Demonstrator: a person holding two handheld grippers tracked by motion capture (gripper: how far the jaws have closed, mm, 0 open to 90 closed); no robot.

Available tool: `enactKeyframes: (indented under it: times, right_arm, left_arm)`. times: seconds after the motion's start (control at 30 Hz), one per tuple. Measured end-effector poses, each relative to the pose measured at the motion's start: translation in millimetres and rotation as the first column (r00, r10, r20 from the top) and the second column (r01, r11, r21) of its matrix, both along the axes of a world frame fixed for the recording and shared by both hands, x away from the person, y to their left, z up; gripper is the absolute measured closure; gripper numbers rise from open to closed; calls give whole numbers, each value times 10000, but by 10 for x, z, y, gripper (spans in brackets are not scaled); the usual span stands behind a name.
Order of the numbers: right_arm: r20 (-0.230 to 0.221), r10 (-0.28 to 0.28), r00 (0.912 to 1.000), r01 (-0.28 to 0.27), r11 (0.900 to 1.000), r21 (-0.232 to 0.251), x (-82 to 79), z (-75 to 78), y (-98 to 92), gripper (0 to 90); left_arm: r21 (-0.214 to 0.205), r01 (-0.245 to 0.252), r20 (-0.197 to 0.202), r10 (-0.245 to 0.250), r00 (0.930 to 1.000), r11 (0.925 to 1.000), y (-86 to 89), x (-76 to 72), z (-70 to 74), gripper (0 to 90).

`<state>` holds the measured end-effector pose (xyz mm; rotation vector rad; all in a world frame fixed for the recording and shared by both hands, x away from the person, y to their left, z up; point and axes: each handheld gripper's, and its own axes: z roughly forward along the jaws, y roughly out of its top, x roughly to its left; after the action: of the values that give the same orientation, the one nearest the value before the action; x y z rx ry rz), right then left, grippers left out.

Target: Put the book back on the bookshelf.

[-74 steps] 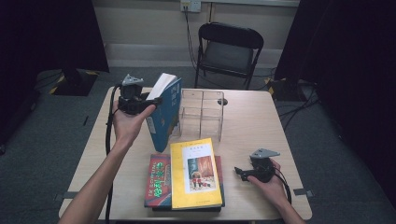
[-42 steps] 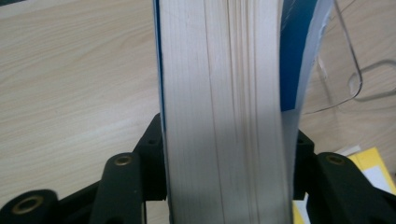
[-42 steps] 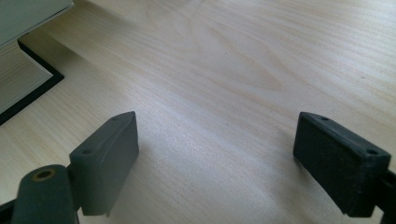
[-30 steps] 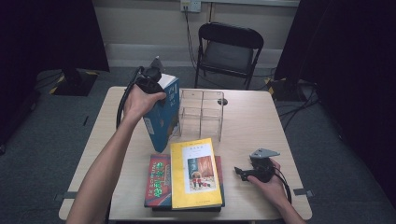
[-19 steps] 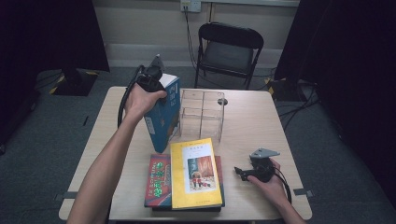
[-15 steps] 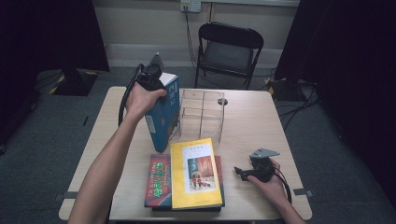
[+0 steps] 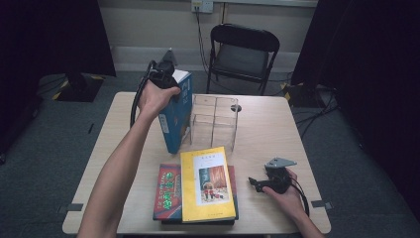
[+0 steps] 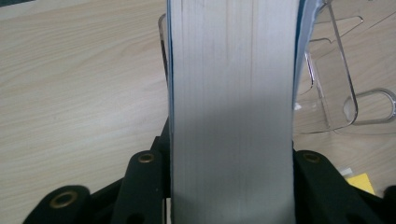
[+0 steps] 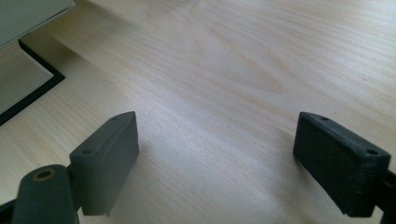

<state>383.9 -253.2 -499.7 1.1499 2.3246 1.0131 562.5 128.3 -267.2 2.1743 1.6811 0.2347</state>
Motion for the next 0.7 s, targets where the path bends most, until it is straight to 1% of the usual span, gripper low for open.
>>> enactKeyframes:
  times: [0.07, 0.1, 0.17, 0.23, 0.27, 0.3, 0.5, 0.53, 0.57, 0.6, 0.67, 0.7]
  right_arm:
    - [0, 4, 10000, -4, 10000, 2, -1, 0, 0, 141]
    - [0, 9, 10000, -9, 10000, 3, 0, 0, 0, 141]
    - [9, 23, 10000, -23, 10000, 5, 0, -1, -1, 141]
    - [8, 31, 10000, -31, 10000, 7, 0, 0, -1, 141]
    - [20, 42, 10000, -42, 10000, 5, -1, -1, -2, 141]
    - [24, 50, 10000, -50, 10000, 1, -2, -1, -3, 141]
    - [19, 52, 10000, -52, 10000, 2, -2, -1, -3, 141]
    - [19, 50, 10000, -50, 10000, 4, -2, -1, -2, 141]
    - [19, 52, 10000, -52, 10000, 4, -2, -1, -3, 141]
    - [18, 53, 10000, -53, 10000, 5, -2, -1, -3, 141]
    - [21, 62, 10000, -62, 10000, 8, -3, -1, -2, 141]
    - [26, 71, 10000, -71, 10000, 4, -4, -1, -3, 141]
  left_arm:
    - [99, 48, 8, -48, 10000, 9999, -20, 16, -24, 614]
    - [49, -77, 116, 77, 9999, 10000, -8, 25, -41, 614]
    - [42, -57, 61, 57, 10000, 10000, 2, 33, -49, 614]
    - [-37, -116, 81, 116, 9999, 9999, 17, 40, -86, 614]
    - [-39, -112, 108, 112, 9999, 9999, 21, 44, -103, 613]
    - [49, -59, 115, 58, 9999, 10000, 22, 56, -120, 613]
    - [107, -33, 76, 32, 10000, 9999, 6, 65, -125, 610]
    - [4, -151, 71, 151, 9999, 9999, 22, 69, -137, 608]
    - [22, -123, 88, 122, 9999, 9999, 35, 72, -136, 606]
    - [34, -185, 127, 185, 9997, 9998, 47, 70, -138, 605]
    - [120, -131, 386, 127, 9992, 9998, 73, 59, -136, 596]
    - [-88, -196, 488, 200, 9986, 9998, 110, 45, -122, 592]
